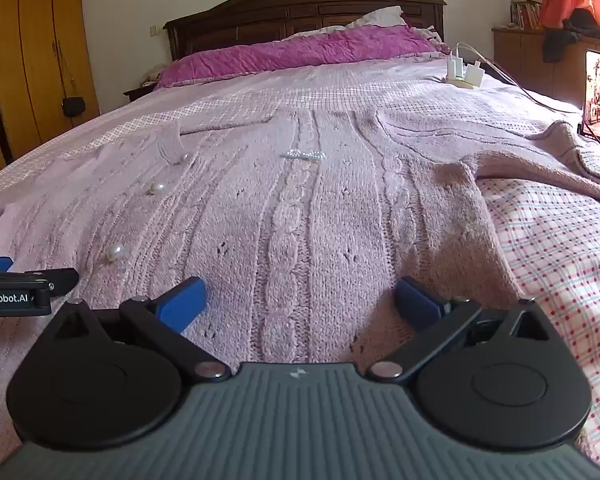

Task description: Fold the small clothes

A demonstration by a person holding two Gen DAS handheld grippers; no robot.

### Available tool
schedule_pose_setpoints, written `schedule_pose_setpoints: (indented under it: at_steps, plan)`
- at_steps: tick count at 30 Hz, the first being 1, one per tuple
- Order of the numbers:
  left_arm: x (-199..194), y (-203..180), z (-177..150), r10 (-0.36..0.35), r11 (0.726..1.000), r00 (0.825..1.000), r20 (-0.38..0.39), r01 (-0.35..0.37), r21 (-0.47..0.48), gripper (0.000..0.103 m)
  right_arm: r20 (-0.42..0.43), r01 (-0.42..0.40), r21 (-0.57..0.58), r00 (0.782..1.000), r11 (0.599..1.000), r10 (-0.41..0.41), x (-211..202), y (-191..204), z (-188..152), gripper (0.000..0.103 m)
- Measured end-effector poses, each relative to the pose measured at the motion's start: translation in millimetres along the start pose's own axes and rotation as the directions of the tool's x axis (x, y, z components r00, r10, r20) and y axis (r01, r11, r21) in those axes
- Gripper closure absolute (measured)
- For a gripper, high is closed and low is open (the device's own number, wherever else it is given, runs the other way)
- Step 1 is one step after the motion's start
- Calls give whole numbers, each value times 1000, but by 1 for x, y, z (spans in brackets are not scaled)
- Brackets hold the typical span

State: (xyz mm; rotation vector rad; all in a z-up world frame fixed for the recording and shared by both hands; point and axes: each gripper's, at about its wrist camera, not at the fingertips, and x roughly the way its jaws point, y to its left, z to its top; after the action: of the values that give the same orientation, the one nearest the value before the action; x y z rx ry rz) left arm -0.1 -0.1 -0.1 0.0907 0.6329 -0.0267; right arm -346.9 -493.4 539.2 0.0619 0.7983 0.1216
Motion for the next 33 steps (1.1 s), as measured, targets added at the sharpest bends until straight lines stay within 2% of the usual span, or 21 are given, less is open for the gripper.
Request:
schedule_pose_setpoints:
  at_steps: [33]
  plan:
    - [3,-3,1,4,1000,1000,-11,-4,3,0,-9,18,-29,1000,999,-18,2,3,0,0]
